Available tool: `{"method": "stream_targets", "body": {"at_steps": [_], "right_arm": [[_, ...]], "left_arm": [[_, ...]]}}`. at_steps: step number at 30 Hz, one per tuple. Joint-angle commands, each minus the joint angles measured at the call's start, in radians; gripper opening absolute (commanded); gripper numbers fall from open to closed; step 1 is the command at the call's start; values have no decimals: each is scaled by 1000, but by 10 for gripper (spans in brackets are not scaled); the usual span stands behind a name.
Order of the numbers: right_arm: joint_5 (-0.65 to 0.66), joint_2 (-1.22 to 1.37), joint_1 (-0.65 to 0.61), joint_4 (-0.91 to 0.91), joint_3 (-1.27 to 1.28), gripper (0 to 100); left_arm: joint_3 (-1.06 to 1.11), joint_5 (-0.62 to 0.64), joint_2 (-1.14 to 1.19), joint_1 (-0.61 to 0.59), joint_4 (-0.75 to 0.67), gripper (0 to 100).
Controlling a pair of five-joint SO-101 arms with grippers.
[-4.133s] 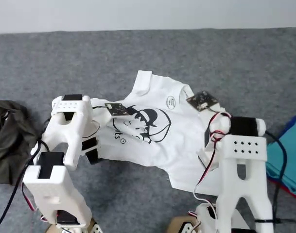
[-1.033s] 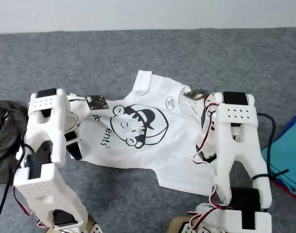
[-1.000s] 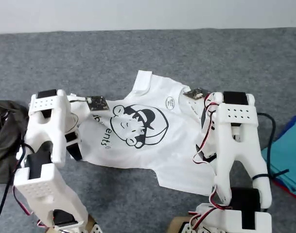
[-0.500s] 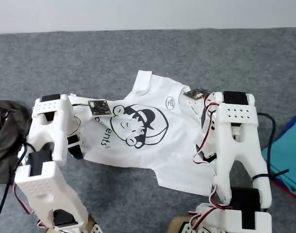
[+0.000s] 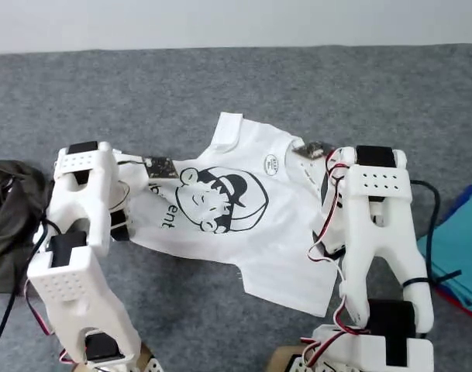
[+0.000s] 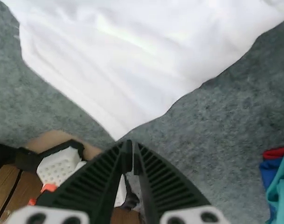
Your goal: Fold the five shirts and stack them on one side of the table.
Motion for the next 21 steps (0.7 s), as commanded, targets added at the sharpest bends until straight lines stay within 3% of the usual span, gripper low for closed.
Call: {"method": "stream_targets", "body": {"at_steps": [1,8,14,21], "right_arm": [[9,-12,-12,56,-43,11],[129,-285,-85,56,169,11],[184,-608,-105,48,316,11],[184,-653,-110,-119,512,12]], "left_arm": [[-33,95,-77,31,-5,2],[-62,339,-123,43,-92,2],[-62,470,-132,40,-94,2],[-62,582,-132,46,-98,2]]}}
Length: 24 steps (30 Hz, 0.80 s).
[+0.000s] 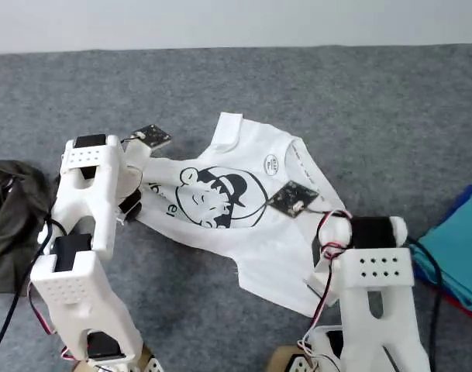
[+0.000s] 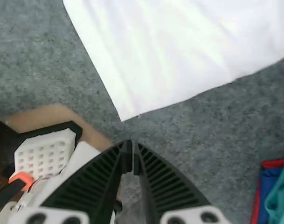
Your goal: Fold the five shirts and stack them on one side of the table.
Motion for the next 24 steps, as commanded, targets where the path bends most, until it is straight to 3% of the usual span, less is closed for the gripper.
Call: {"method": "stream_targets", "body": {"at_steps": [1,13,24], "right_arm": [[9,-27,-8,-99,58,14],[5,-27,-101,-366,334,221],[8,-25,-101,-506,465,263]], "left_arm": [[-35,41,-66,8,-18,2],[-35,89,-66,5,-18,2],[-35,121,-66,8,-18,2]]}}
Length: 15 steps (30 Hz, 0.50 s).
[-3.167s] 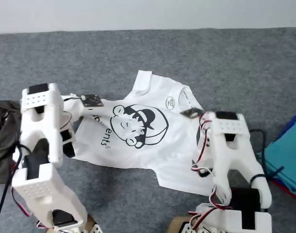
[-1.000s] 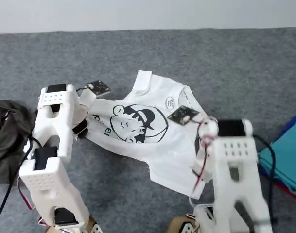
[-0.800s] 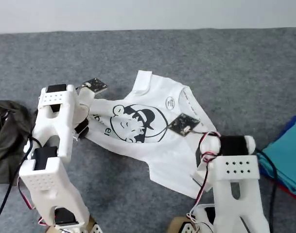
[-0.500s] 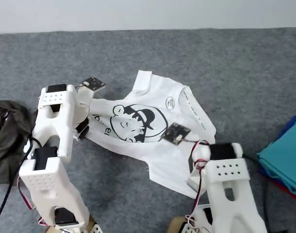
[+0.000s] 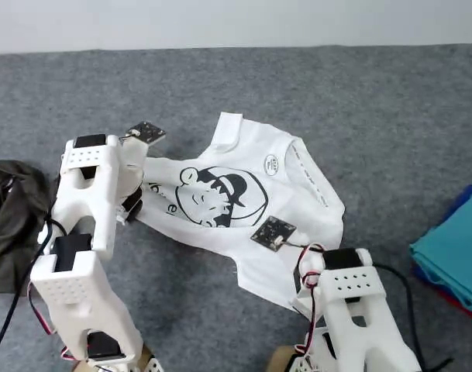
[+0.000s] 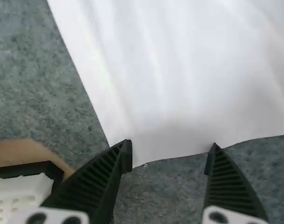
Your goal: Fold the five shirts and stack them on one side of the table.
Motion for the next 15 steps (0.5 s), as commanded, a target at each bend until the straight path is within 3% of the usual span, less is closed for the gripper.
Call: {"method": "stream_targets", "body": {"at_steps": [1,8,15], "right_arm": [[9,-22,-13,-31,2,263],[11,-22,-128,-35,6,259],[20,45,-133,-65,11,232]], "left_arm": [[-35,18,-66,8,-15,2],[-35,21,-66,8,-15,2],[-35,21,-66,3,-15,2]]}}
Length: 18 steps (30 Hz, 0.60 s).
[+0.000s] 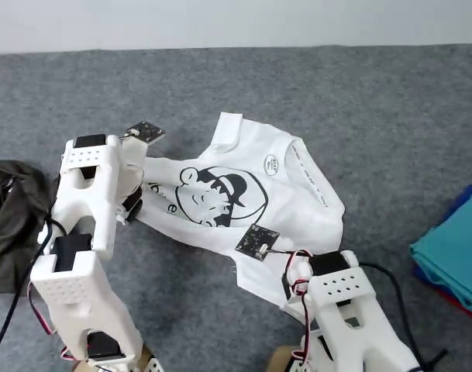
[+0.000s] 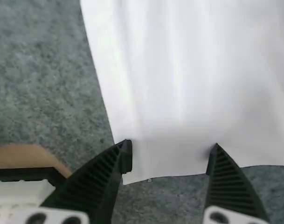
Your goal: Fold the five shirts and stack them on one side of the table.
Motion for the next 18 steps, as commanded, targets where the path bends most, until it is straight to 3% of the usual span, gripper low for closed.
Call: {"method": "stream_targets", "body": {"at_steps": [1,11,18], "right_arm": [[38,79,-7,-36,-14,212],[61,481,-7,-28,-189,169],[66,526,-12,-27,-210,60]], "left_arm": [[-35,8,-66,3,-12,2],[-35,5,-66,3,-12,2],[-35,5,-66,2,-12,2]]}}
